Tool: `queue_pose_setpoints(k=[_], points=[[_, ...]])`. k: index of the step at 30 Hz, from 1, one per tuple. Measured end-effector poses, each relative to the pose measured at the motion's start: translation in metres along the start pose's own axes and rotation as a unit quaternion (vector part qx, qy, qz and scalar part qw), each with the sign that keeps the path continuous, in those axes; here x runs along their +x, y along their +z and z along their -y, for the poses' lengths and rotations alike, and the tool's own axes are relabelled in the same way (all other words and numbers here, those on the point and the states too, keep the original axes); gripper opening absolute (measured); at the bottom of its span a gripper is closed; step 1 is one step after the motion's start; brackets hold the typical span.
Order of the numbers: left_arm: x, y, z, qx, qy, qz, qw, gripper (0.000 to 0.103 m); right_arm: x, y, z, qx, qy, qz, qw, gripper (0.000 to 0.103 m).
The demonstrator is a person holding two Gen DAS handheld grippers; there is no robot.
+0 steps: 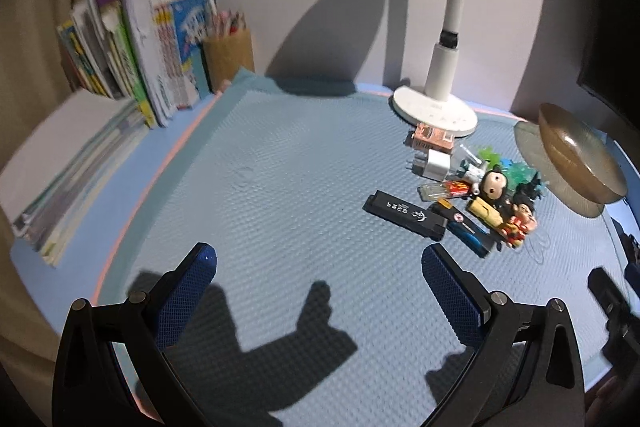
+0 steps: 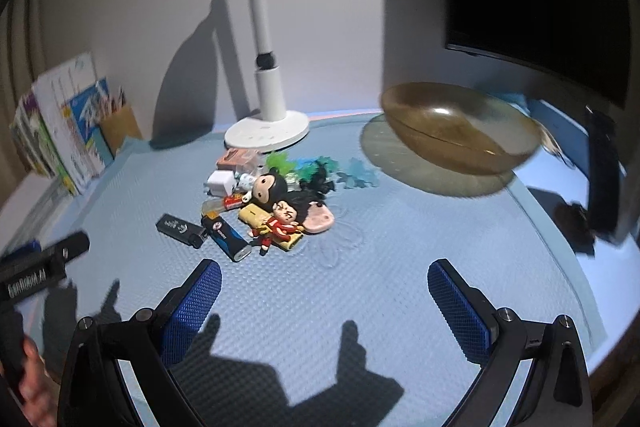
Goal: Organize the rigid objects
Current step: 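Move both tools toward the cluster of small items on the mat, then grasp the black USB stick with the left gripper while the right grasps the blue lighter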
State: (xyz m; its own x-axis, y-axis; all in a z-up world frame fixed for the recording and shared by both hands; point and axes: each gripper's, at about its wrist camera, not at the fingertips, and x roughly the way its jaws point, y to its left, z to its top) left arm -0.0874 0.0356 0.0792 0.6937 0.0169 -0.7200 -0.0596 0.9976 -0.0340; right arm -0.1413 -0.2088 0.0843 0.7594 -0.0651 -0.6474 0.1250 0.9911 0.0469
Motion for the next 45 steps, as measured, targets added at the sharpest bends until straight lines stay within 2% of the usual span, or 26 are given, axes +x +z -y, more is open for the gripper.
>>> queue_pose_setpoints(k=[3, 5, 8, 15, 21, 29, 37, 42, 43, 45], points=[[0.025, 0.005, -0.002, -0.021, -0.035, -0.044, 0.9982, 0.102, 0.02, 0.002, -0.011, -0.026, 0.02, -0.02, 0.999, 0.103], [0.045, 0.009, -0.001, -0.041, -0.066, -0.073, 0.9943, 0.102, 0.034, 0.001, -0.021, -0.044, 0.056, -0.042, 0.997, 0.103], [0.066, 0.014, 0.006, -0.058, -0.083, -0.093, 0.9905, 0.098, 0.051, 0.001, -0.034, -0.058, 0.102, -0.07, 0.991, 0.09], [0.099, 0.024, 0.029, -0.063, -0.066, -0.11, 0.9897, 0.094, 0.087, 0.0, -0.054, -0.071, 0.137, -0.125, 0.98, 0.07], [0.095, 0.029, 0.035, -0.039, -0.037, -0.079, 0.9954, 0.094, 0.1, 0.0, -0.061, -0.083, 0.124, -0.129, 0.98, 0.07], [0.087, 0.035, 0.034, -0.015, -0.026, -0.057, 0.9979, 0.094, 0.1, 0.005, -0.059, -0.087, 0.078, -0.118, 0.986, 0.07], [0.082, 0.032, 0.032, -0.014, -0.027, -0.054, 0.998, 0.094, 0.093, 0.003, -0.064, -0.09, 0.079, -0.111, 0.987, 0.07], [0.082, 0.028, 0.026, -0.03, -0.027, -0.059, 0.9975, 0.094, 0.098, 0.001, -0.063, -0.08, 0.099, -0.121, 0.984, 0.069], [0.083, 0.027, 0.025, -0.033, -0.032, -0.062, 0.997, 0.093, 0.1, 0.001, -0.063, -0.078, 0.104, -0.124, 0.984, 0.065], [0.088, 0.025, 0.028, -0.039, -0.047, -0.077, 0.9951, 0.071, 0.108, 0.0, -0.063, -0.071, 0.121, -0.139, 0.98, 0.057]])
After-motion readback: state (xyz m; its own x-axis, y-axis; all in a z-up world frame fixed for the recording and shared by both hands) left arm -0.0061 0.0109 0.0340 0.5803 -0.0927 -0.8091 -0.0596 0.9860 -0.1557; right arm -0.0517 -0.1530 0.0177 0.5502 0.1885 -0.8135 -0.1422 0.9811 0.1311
